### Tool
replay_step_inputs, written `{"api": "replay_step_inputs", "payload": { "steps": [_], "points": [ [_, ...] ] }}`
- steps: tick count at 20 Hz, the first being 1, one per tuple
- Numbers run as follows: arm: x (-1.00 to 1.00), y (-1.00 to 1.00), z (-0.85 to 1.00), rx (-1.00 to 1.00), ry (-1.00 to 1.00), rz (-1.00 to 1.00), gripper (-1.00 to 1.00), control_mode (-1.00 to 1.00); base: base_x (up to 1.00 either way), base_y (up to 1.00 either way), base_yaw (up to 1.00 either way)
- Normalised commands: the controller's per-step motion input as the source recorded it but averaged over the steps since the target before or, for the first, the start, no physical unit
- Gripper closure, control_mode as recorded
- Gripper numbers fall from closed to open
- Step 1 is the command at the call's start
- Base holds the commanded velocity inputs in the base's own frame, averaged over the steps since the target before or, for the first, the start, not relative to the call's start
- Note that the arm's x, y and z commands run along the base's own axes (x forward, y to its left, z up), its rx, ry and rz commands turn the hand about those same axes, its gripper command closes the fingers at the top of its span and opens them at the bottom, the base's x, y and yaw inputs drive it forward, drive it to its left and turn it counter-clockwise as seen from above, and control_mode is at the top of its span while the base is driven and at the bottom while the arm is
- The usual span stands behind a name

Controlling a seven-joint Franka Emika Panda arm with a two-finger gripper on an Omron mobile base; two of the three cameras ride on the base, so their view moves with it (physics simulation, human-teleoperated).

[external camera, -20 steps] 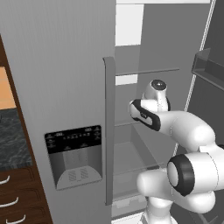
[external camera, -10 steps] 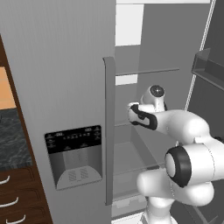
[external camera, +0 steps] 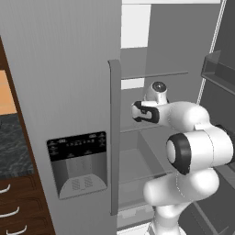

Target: Take the strawberry from the fridge and place it on top of the pancake, located on the dining counter.

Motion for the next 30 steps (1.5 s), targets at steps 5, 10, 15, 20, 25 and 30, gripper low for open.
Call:
{"api": "replay_step_inputs", "payload": {
  "steps": [5, 10, 15, 20, 25, 30],
  "points": [
    [0.37, 0.00, -0.07, 0.00, 0.00, 0.00, -1.00, -1.00, 0.00, 0.00, 0.00],
    [0.30, 0.00, -0.17, 0.00, 0.00, 0.00, -1.00, -1.00, 0.00, 0.00, 0.00],
    [0.01, 0.00, -0.15, 0.00, 0.00, 0.00, -1.00, -1.00, 0.00, 0.00, 0.00],
    [0.00, 0.00, -0.12, 0.00, 0.00, 0.00, -1.00, -1.00, 0.00, 0.00, 0.00],
    [0.00, 0.00, -0.17, 0.00, 0.00, 0.00, -1.00, -1.00, 0.00, 0.00, 0.00],
    [0.05, 0.00, -0.21, 0.00, 0.00, 0.00, -1.00, -1.00, 0.00, 0.00, 0.00]
  ]
}}
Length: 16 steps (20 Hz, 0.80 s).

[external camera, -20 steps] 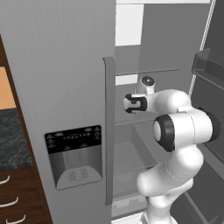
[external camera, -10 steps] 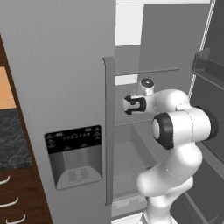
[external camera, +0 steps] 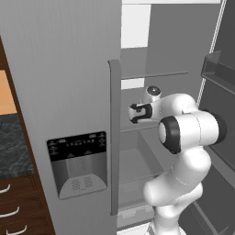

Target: Take the strawberry from the fridge and place it on top of the pancake, located on the dining counter.

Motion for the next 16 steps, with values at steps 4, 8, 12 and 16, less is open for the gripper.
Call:
{"api": "replay_step_inputs", "payload": {
  "steps": [4, 8, 12, 16],
  "points": [
    [0.22, 0.00, -0.07, 0.00, 0.00, 0.00, -1.00, -1.00, 0.00, 0.00, 0.00],
    [0.16, 0.00, -0.04, 0.00, 0.00, 0.00, -1.00, -1.00, 0.00, 0.00, 0.00],
    [0.00, 0.00, -0.16, 0.00, 0.00, 0.00, -1.00, -1.00, 0.00, 0.00, 0.00],
    [0.00, 0.00, -0.16, 0.00, 0.00, 0.00, -1.00, -1.00, 0.00, 0.00, 0.00]
  ]
}}
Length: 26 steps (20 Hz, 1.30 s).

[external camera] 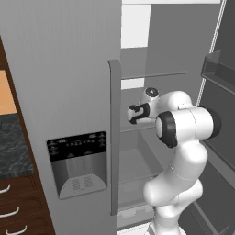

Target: Take the strawberry from the fridge and place it on top of the pancake, located on the dining counter.

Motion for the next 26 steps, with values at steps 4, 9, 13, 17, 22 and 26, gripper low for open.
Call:
{"api": "replay_step_inputs", "payload": {
  "steps": [4, 9, 13, 17, 22, 26],
  "points": [
    [0.00, 0.00, -0.11, 0.00, 0.00, 0.00, 1.00, -1.00, 0.00, 0.00, 0.00],
    [0.00, 0.00, 0.00, 0.00, 0.00, 0.00, 1.00, -1.00, 0.00, 0.00, 0.00],
    [-0.37, 0.00, -0.02, 0.00, -0.04, 0.00, 1.00, -1.00, 0.00, 0.00, 0.00],
    [-0.79, 0.00, 0.05, 0.00, -0.12, 0.00, 1.00, -1.00, 0.00, 0.00, 0.00],
    [-1.00, 0.00, 0.67, 0.00, -0.11, 0.00, 1.00, -1.00, 0.00, 0.00, 0.00],
    [-1.00, 0.00, 0.94, 0.00, -0.01, 0.00, 1.00, -1.00, 0.00, 0.00, 0.00]
  ]
}}
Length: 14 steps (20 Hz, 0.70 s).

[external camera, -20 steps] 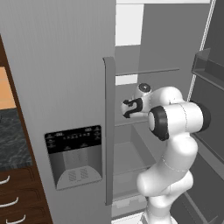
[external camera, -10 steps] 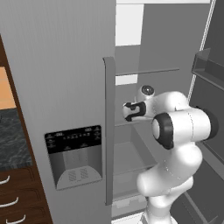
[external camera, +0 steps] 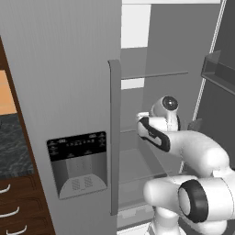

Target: Take the strawberry from the fridge and place it on top of the pancake, located on the dining counter.

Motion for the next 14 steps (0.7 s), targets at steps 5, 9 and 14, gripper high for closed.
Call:
{"api": "replay_step_inputs", "payload": {
  "steps": [5, 9, 14],
  "points": [
    [-0.93, 0.00, 0.93, 0.00, 0.02, 0.00, 1.00, -1.00, 0.00, 0.00, 0.00],
    [-0.91, 0.00, 0.81, 0.00, 0.12, 0.00, 1.00, -1.00, 0.00, 0.00, 0.00],
    [-0.74, 0.04, 0.57, 0.00, 0.23, 0.00, 1.00, -1.00, 0.00, 0.00, 0.00]
  ]
}}
